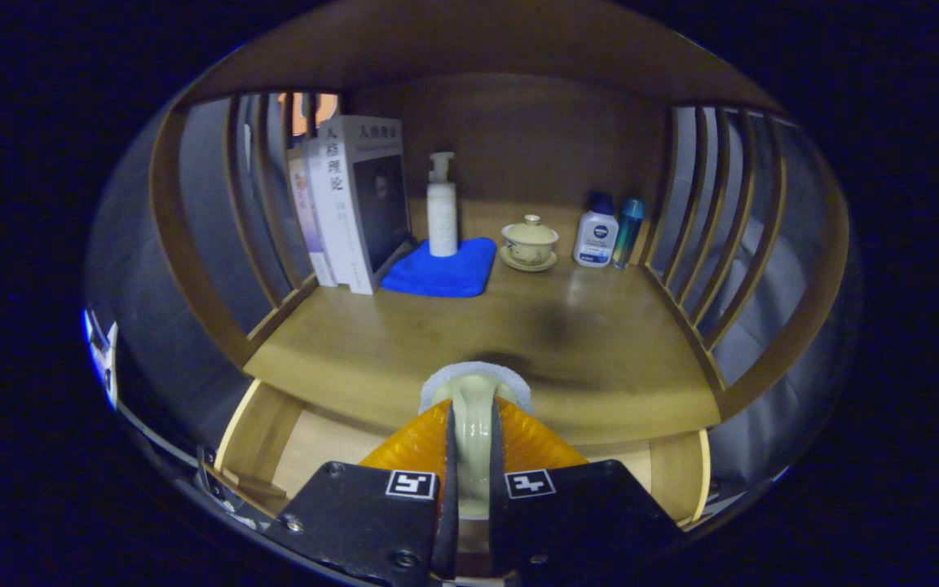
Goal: Pull open the drawer, take out the items inside it, and place them on the countertop above the cabinet.
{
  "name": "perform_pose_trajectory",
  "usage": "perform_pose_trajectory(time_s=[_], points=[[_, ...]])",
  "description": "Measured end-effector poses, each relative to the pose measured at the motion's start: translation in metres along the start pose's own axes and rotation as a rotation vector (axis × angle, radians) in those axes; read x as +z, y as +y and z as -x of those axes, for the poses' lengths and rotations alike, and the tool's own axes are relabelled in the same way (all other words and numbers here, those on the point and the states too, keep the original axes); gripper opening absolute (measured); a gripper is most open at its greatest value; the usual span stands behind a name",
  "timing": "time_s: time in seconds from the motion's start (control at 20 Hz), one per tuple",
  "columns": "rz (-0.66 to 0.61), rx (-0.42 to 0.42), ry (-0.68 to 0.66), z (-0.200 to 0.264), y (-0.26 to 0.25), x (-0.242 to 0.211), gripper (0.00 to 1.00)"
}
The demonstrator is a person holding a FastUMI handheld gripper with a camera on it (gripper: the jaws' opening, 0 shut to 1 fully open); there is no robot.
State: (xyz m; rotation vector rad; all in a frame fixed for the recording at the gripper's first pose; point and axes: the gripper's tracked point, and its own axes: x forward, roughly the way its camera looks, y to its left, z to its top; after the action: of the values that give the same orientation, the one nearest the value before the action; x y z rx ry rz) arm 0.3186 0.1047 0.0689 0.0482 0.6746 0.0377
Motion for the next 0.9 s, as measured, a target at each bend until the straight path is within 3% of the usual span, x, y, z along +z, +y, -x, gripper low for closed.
perform_pose_trajectory(time_s=[0.3,0.9], points=[[-0.087,-0.005,0.014,-0.033,-0.004,0.023,0.18],[-0.108,-0.045,-0.002,-0.086,-0.014,0.05,0.18]])
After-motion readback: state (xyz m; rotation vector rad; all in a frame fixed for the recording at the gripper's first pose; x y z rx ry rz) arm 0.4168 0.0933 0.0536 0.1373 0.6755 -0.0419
